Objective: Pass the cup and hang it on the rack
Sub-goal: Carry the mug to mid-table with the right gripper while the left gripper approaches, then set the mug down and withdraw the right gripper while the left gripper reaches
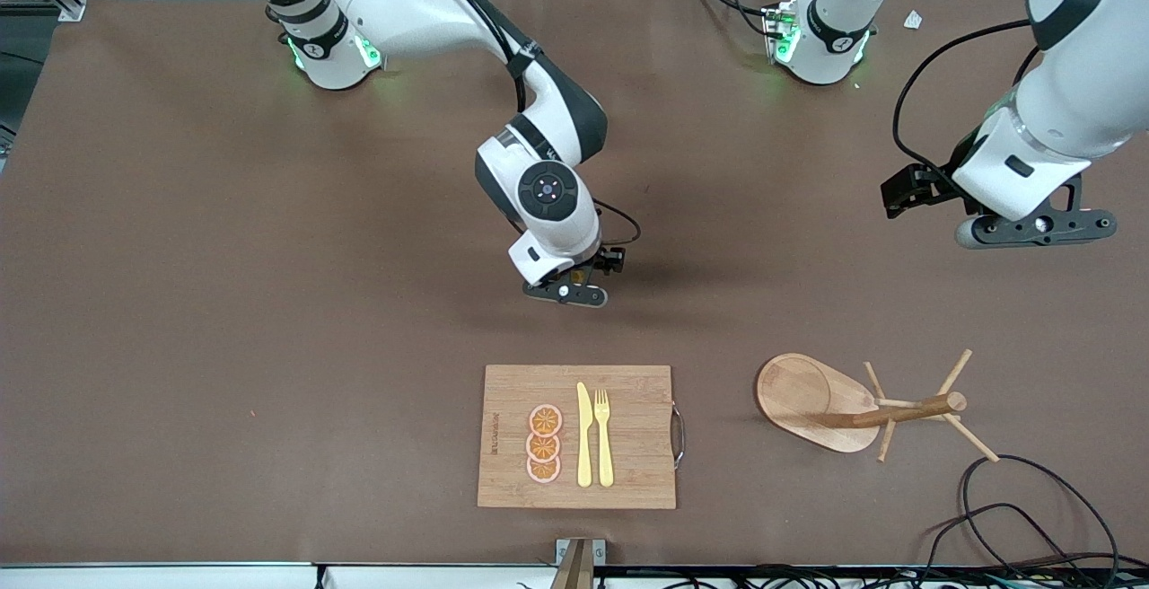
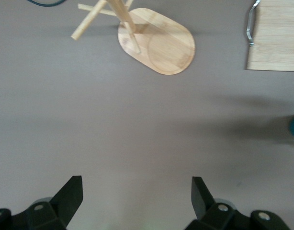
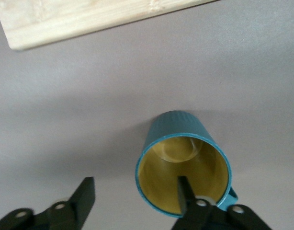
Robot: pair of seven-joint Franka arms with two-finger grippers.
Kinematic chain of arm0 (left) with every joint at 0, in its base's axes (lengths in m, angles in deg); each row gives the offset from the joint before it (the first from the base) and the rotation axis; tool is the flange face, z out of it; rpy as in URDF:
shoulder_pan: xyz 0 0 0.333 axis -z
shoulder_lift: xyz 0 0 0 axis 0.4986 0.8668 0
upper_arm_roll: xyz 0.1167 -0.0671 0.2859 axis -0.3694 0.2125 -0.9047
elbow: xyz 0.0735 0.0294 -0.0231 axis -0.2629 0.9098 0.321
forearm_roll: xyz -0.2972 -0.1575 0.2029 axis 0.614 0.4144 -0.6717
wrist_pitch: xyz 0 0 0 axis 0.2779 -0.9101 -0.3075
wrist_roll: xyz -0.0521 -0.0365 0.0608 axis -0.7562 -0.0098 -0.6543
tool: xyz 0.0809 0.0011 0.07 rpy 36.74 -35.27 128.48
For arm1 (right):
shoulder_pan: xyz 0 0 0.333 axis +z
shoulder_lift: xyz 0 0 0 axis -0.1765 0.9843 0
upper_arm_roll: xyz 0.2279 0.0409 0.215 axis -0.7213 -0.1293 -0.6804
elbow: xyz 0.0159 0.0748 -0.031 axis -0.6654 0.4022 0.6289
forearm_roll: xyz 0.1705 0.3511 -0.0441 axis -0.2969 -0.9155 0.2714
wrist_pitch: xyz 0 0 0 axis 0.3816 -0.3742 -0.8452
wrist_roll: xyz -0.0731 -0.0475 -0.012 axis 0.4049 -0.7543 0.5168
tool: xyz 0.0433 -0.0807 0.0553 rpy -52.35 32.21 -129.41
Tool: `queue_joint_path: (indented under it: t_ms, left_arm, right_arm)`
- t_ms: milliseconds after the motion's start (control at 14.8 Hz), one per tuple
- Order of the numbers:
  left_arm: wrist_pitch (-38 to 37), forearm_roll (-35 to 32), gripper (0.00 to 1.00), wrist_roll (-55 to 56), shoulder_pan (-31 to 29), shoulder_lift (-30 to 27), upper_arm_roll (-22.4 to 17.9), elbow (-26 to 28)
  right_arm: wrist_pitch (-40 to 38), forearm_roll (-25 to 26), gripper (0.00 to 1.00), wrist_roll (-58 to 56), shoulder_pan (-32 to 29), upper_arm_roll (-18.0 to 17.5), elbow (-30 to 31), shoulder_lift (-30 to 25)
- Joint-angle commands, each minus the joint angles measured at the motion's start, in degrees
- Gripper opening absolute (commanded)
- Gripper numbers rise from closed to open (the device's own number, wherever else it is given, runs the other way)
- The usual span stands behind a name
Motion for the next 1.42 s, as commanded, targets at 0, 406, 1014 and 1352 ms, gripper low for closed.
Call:
queue_joint_path:
  t_ms: [0,406,1014,1352]
  left_arm:
    - [-0.09,-7.58,1.0,2.18,3.86,0.7,0.92,-0.89]
    - [-0.09,-8.39,1.0,19.92,11.86,2.81,1.81,-0.89]
    - [-0.18,-15.16,1.0,55.14,30.83,13.43,1.81,-2.12]
    - [0.09,-19.73,1.0,67.11,38.67,23.89,1.45,-10.72]
  right_arm:
    - [-2.39,-2.67,1.0,1.01,-3.12,-0.59,0.0,-2.76]
    - [-19.52,-0.66,1.0,1.28,-12.26,1.43,0.53,-15.76]
    - [-33.59,7.88,1.0,-24.44,-23.15,2.31,5.88,-34.48]
    - [-38.36,12.45,1.0,-38.13,-30.17,2.31,11.22,-41.43]
